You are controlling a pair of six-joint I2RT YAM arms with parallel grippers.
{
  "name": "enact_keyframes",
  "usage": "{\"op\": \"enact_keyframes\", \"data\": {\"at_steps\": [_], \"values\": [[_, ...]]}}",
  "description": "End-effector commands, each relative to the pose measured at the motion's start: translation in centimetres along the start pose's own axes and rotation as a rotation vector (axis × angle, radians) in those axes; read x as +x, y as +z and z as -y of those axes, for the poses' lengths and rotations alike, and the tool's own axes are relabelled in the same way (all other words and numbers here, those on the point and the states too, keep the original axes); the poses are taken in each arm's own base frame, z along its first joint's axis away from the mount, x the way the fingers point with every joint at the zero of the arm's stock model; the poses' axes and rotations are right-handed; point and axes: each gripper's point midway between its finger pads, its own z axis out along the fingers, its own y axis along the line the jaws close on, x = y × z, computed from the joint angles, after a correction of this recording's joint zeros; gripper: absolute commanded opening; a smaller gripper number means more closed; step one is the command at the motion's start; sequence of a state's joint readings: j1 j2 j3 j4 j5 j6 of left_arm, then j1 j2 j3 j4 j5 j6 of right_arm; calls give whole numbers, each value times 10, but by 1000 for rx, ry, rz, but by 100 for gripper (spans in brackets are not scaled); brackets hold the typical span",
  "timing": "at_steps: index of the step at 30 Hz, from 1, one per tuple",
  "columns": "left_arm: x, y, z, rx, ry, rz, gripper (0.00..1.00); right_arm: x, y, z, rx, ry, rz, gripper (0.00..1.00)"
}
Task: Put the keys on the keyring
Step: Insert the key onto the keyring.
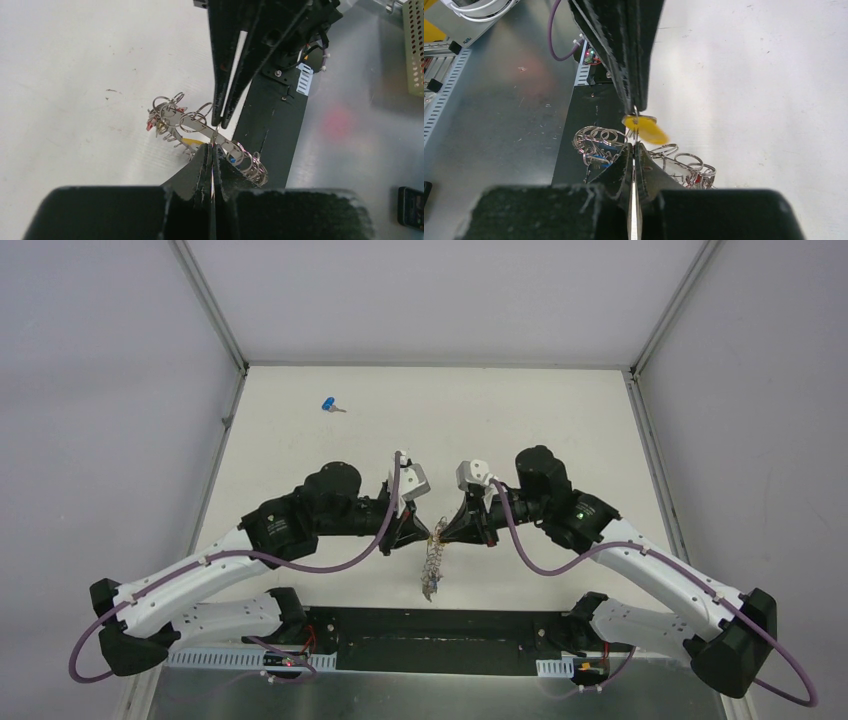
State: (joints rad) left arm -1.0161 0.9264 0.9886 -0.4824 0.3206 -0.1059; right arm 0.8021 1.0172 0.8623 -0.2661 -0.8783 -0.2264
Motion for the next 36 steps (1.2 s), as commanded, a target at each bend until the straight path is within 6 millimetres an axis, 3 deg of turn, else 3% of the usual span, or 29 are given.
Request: {"op": "enact_keyframes", "data": {"at_steps": [1, 18, 36], "values": [[-15, -6, 16, 78, 129, 80, 0, -24, -1, -2, -21, -73, 61, 0], [-12, -1, 1, 15, 307, 59, 0, -25, -2, -15, -91, -87, 72, 0], [-4, 7, 26, 110, 526, 27, 0, -24, -1, -13, -88, -79, 64, 0]]}}
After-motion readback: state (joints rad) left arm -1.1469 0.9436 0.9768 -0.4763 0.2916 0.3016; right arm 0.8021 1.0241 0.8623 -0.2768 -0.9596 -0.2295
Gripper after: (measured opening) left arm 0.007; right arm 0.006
